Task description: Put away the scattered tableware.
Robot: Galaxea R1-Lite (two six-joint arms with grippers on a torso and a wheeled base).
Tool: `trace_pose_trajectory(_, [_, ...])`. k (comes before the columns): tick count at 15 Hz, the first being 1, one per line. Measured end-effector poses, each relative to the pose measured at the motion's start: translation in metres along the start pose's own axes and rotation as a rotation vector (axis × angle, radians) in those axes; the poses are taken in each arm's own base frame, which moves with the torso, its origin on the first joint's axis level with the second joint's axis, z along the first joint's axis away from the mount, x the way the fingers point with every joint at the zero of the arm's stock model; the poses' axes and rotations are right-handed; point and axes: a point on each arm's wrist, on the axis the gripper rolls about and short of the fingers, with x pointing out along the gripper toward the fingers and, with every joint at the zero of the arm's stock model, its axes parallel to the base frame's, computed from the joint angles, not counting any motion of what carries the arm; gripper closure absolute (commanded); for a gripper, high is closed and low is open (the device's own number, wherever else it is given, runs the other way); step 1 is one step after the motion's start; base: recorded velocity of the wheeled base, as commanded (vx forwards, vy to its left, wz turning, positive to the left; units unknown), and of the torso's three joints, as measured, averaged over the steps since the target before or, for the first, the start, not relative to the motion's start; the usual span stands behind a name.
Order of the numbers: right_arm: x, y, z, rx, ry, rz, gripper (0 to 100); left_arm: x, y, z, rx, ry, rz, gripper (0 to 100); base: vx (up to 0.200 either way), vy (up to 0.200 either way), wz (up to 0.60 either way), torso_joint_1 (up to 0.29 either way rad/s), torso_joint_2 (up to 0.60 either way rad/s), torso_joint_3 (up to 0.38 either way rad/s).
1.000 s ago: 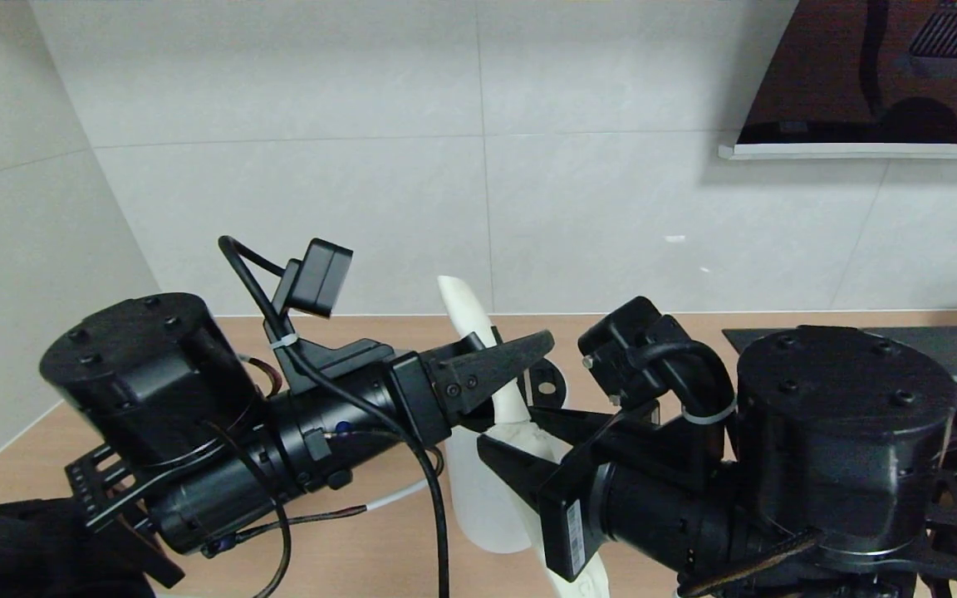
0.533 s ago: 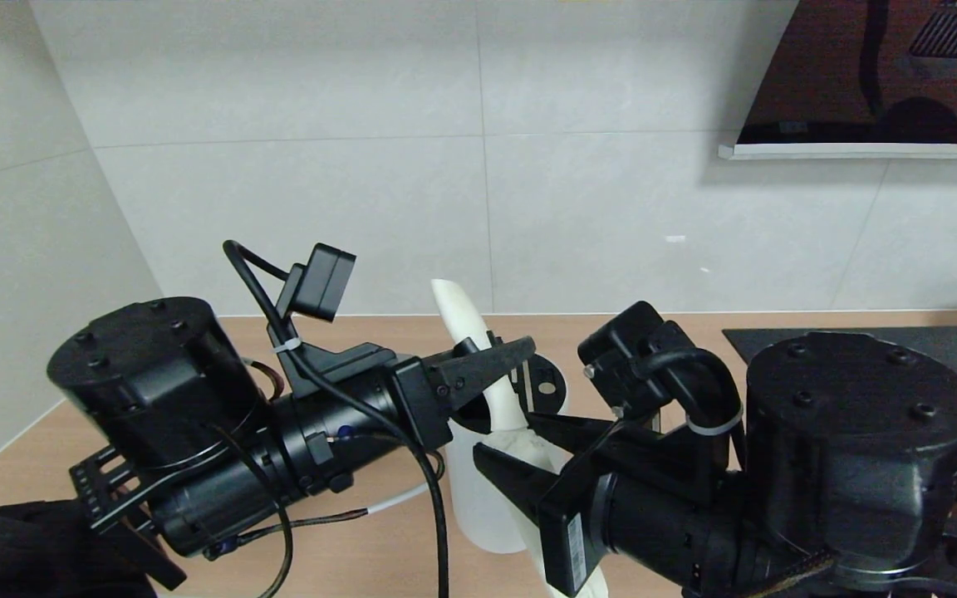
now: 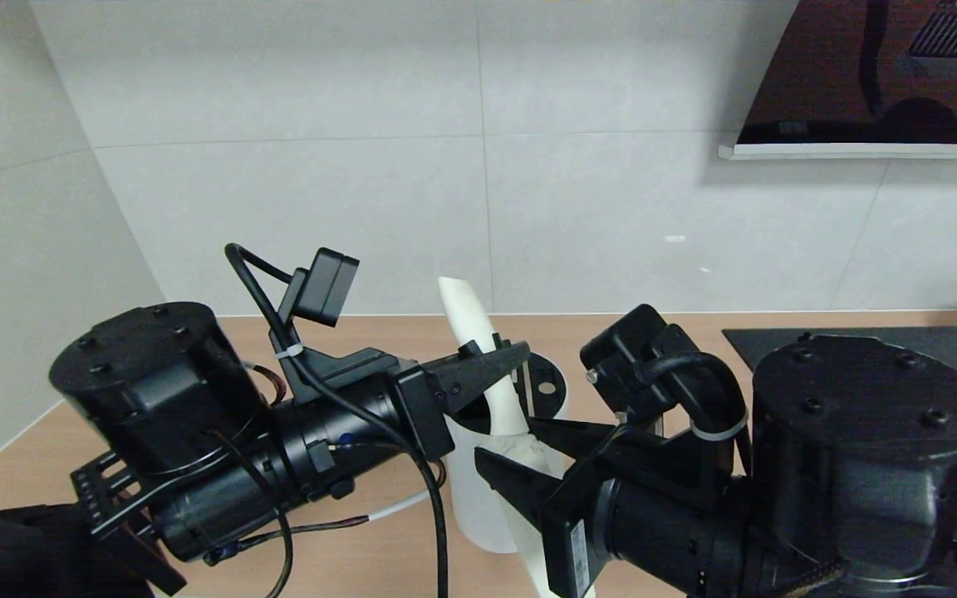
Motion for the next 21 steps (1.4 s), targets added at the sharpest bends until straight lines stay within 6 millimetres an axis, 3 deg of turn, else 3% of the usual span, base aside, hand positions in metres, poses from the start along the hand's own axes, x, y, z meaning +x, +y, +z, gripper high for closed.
trace_pose_trajectory(1, [0.0, 0.0, 0.0, 0.0, -0.001, 0.0, 100, 0.0, 0.0, 0.0, 0.0, -0.002, 0.0, 100, 0.0, 0.0, 0.0, 0.0, 0.0, 0.0])
trace_pose_trajectory(2, [0.0, 0.0, 0.0, 0.002, -0.002, 0.001, 0, 0.0, -0.001, 0.001, 0.0, -0.004, 0.0, 100, 0.0, 0.0, 0.0, 0.0, 0.0, 0.0])
trace_pose_trajectory(11, [-0.008, -0.003, 0.004, 0.006, -0.019, -0.002, 0, 0.003, -0.004, 0.013, 0.085, -0.1, 0.086, 100, 0.0, 0.0, 0.0, 0.0, 0.0, 0.0])
trace_pose_trajectory(14, [-0.013, -0.028, 0.019, 0.027, -0.072, -0.081, 0, 0.006, -0.009, 0.026, 0.1, -0.126, 0.161, 100, 0.0, 0.0, 0.0, 0.0, 0.0, 0.0])
trace_pose_trajectory(18, [-0.025, -0.075, 0.04, 0.056, -0.155, -0.242, 0, 0.015, -0.025, 0.065, 0.237, -0.202, 0.354, 100, 0.0, 0.0, 0.0, 0.0, 0.0, 0.0])
trace_pose_trajectory(21, [-0.029, -0.088, 0.044, 0.064, -0.17, -0.289, 0, 0.022, -0.027, 0.079, 0.312, -0.356, 0.483, 100, 0.0, 0.0, 0.0, 0.0, 0.0, 0.0])
